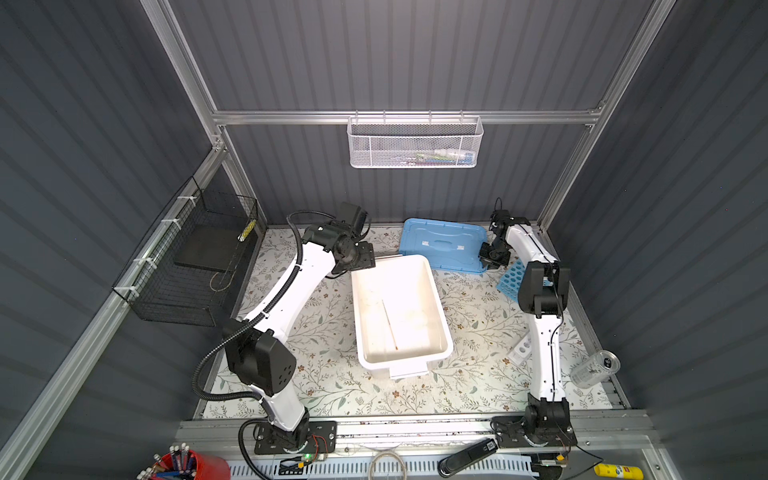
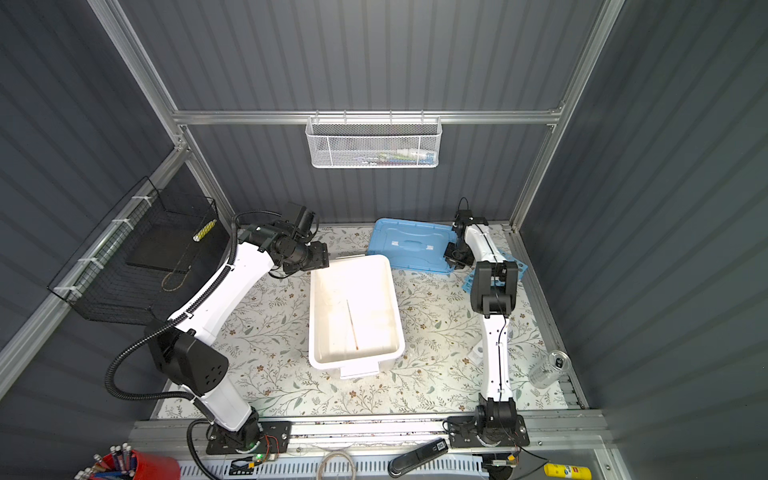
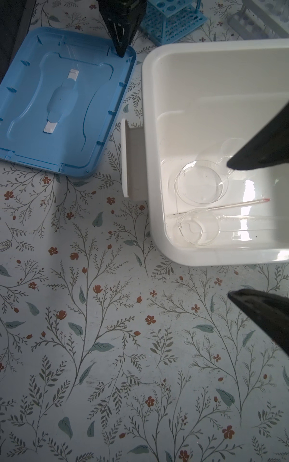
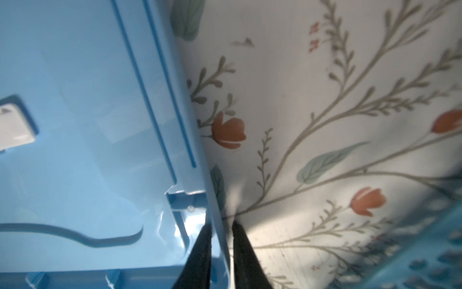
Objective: Organize the chemistry lab equipment
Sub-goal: 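Grip the lid edge with the right gripper while the left reaches the lid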
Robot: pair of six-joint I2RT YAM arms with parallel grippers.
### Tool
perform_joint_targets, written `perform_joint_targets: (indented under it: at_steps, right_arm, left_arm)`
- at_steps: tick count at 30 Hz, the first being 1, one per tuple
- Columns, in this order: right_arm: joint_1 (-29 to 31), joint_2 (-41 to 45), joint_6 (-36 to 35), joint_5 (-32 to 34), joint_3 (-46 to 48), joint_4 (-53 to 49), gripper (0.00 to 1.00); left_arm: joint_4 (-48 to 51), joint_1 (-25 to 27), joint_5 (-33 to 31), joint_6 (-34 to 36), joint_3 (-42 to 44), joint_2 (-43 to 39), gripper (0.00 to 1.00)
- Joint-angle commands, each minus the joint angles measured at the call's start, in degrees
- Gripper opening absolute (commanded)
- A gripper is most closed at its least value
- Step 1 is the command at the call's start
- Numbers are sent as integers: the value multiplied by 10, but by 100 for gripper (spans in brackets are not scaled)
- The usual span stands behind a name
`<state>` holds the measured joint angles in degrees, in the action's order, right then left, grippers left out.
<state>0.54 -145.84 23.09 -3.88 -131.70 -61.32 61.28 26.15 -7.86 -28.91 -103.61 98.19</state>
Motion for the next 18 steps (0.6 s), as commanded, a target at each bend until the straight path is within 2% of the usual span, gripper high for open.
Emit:
perform_joint_targets:
  at_steps: [1, 12, 18]
  right_arm:
    - [3, -8, -2, 21, 9, -21, 18]
    - [3, 17, -14, 13, 30, 8, 0]
    - [5, 39, -17, 4, 30, 9, 0]
  left_arm:
    - [19, -2, 10, 12, -26, 8, 76]
    - [10, -2, 19, 16, -26, 1, 76]
    - [8, -3, 22, 24, -25, -3, 76]
